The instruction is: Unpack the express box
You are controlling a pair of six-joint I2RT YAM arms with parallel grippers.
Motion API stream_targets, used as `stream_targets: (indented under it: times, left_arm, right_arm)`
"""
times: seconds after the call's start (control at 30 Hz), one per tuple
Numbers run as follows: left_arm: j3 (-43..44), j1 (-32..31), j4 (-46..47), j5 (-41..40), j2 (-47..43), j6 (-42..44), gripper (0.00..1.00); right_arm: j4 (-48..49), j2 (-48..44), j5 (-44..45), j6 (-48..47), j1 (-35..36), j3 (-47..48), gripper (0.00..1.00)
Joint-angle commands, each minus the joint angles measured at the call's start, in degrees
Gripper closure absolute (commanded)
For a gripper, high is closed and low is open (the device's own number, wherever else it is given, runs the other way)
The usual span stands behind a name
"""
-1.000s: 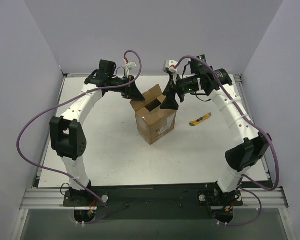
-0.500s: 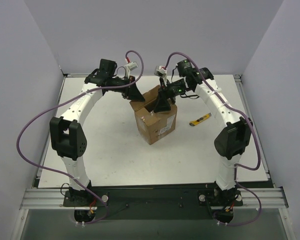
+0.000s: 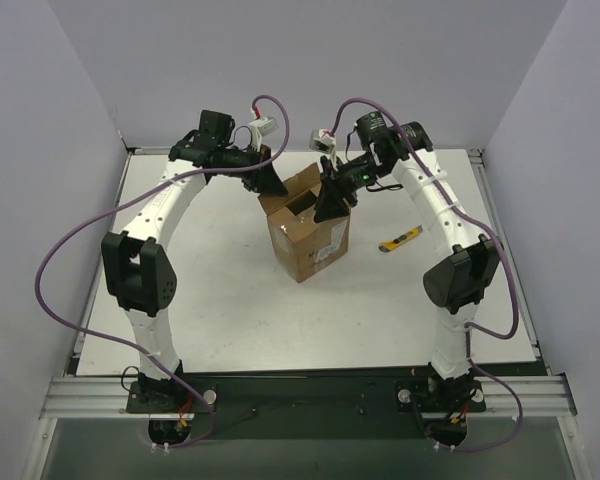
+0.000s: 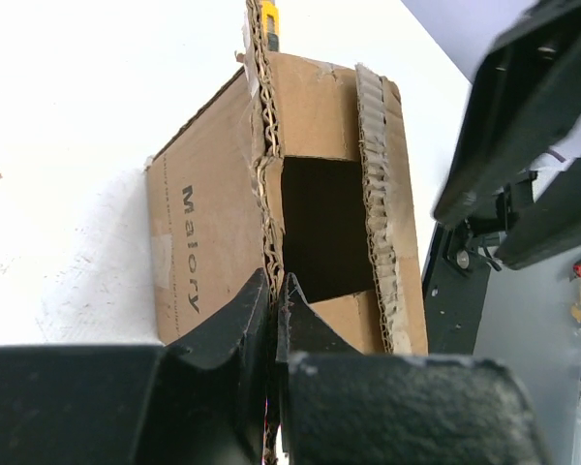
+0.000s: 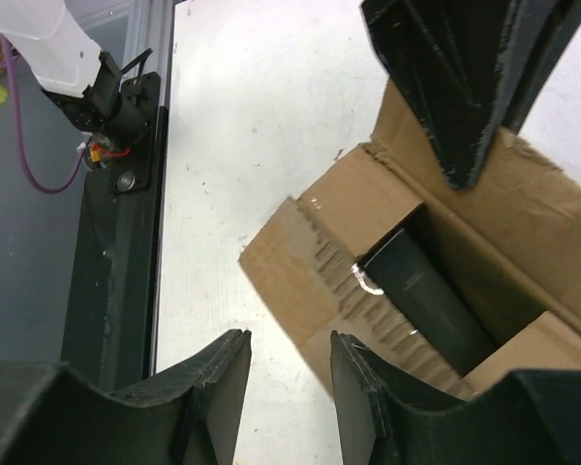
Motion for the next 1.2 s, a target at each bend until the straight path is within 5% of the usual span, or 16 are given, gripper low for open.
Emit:
stream_targets:
  times: [0.0, 0.23, 0.4, 0.57, 0.83, 1.17]
  left_arm:
    - [4.3, 0.3, 1.5, 0.1, 0.8, 1.1, 1.0]
    - [5.0, -0.2, 2.4, 1.5, 1.5, 0.1, 1.0]
    - [4.8, -2.0, 1.9, 1.8, 1.3, 0.5, 1.0]
    - [3.9, -4.2, 1.5, 1.2, 0.0, 1.2, 1.0]
    - [4.0, -5.4, 0.2, -1.2, -1.7, 3.1, 1.0]
    - [6.7, -5.4, -0.7, -4.2, -0.1, 4.9, 1.0]
  right_arm:
    - [-7.8, -2.2, -1.1, -5.7, 0.2, 2.6, 0.61]
    - [-6.1, -7.4, 2.2, -8.1, 0.1, -3.7, 0.62]
    - [-0.2, -7.6, 3.2, -8.0, 1.0, -4.8, 0.35]
    - [9.9, -8.0, 5.0, -5.2, 2.6, -9.2, 0.25]
    - [7.1, -4.8, 5.0, -5.2, 3.3, -9.1, 0.29]
    - [-13.0, 2.3, 4.4, -8.8, 1.9, 1.0, 0.44]
